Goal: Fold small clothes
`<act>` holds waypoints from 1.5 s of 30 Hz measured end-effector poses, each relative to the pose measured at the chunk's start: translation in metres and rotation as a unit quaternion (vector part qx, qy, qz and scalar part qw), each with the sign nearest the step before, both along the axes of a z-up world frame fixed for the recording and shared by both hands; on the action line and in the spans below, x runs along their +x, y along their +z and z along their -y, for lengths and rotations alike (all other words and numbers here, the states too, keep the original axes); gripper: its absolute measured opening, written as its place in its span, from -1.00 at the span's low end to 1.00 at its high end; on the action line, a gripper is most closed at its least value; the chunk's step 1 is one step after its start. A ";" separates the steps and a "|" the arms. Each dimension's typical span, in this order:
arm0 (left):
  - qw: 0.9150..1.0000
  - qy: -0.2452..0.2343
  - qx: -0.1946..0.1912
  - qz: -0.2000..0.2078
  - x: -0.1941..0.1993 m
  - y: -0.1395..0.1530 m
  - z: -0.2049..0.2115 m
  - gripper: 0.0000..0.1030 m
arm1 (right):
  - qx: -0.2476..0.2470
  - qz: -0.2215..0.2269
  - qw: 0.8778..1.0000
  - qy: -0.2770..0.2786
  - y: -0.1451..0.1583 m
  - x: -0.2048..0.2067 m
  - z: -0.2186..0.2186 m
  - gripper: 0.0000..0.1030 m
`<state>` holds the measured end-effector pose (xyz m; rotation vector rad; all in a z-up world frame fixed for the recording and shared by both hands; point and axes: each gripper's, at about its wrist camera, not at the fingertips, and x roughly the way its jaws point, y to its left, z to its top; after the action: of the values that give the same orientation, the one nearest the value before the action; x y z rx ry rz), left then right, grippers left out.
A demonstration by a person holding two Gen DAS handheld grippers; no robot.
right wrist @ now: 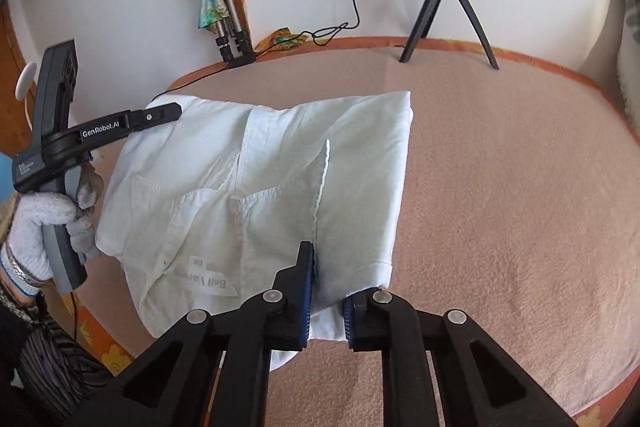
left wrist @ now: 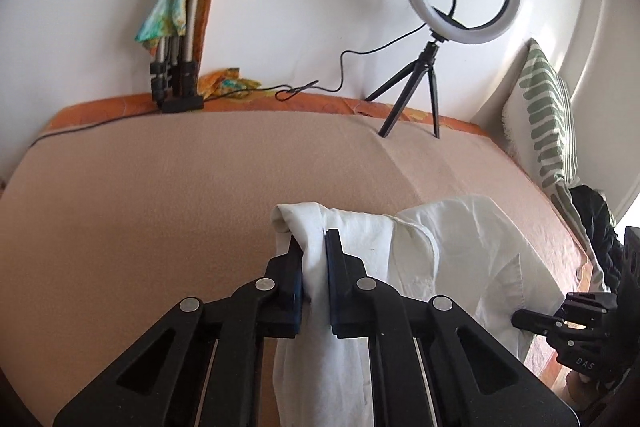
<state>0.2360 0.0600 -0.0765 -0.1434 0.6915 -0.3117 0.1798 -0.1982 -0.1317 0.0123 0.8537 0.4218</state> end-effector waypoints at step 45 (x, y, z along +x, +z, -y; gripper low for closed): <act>0.983 -0.148 -0.041 0.098 0.094 0.067 0.269 -0.88 | -0.184 0.124 0.965 -0.141 0.089 0.073 0.181 -0.83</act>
<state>0.3301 -0.2086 -0.0095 -0.0860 0.5027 -0.6317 0.2523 -0.3791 -0.0425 -0.2567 0.6584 -0.0085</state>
